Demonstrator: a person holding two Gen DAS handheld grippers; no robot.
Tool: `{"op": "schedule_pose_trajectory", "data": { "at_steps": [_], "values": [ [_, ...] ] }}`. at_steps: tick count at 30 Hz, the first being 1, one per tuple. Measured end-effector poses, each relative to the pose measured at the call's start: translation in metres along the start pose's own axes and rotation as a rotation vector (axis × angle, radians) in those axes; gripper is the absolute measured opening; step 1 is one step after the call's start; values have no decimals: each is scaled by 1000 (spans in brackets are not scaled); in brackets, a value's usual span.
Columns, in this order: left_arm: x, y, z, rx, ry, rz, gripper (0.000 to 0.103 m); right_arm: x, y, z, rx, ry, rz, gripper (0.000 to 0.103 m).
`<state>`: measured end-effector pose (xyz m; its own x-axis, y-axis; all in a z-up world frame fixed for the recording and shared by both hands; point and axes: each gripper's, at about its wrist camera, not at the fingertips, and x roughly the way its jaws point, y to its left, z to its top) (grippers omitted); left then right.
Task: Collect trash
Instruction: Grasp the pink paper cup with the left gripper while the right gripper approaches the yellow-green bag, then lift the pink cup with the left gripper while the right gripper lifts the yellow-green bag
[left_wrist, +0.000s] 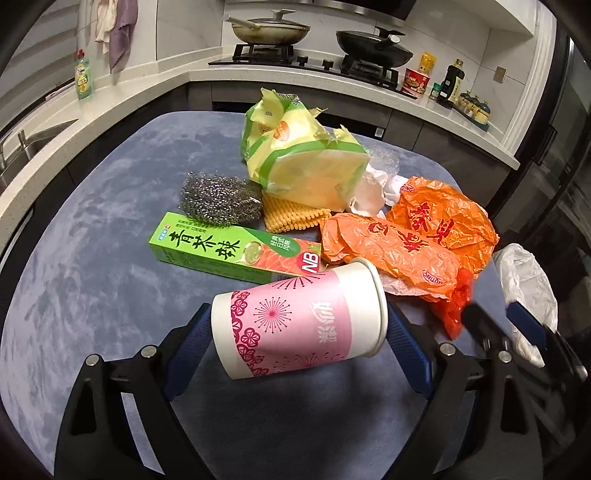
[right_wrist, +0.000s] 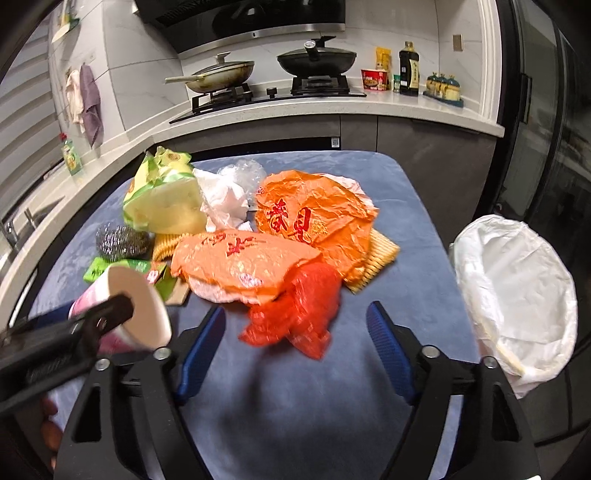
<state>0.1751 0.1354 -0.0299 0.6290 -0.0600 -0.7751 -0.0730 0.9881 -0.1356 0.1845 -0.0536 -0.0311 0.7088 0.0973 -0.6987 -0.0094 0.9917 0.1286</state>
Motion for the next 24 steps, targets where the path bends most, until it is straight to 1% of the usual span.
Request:
{"op": "schedule_pose_trajectory", "data": {
  "at_steps": [2,5,6,8,10,13,18,24],
  "values": [
    [1,4,-1,-10,12,-7,86,4,-1,4,26,-2,21,73],
    [1,9,-3,-18,14,-5,86,13,0,7,28,4,7,71],
    [0,11,-2,-20,13,-2,86,14,1,8,26,6,2,68],
    [-2,15,-2,-29,10,0,86,11,2,10,25,-7,-6,68],
    [-4,21,1,-45,7,3,86,6,6,14,16,-34,5,68],
    [-9,31,7,-65,-10,15,86,6,18,26,3,-36,62,68],
    [-19,56,21,-96,-37,64,86,16,43,51,6,-40,165,67],
    [-26,94,44,-143,-76,125,86,30,87,82,-54,-61,231,67]
  ]
}}
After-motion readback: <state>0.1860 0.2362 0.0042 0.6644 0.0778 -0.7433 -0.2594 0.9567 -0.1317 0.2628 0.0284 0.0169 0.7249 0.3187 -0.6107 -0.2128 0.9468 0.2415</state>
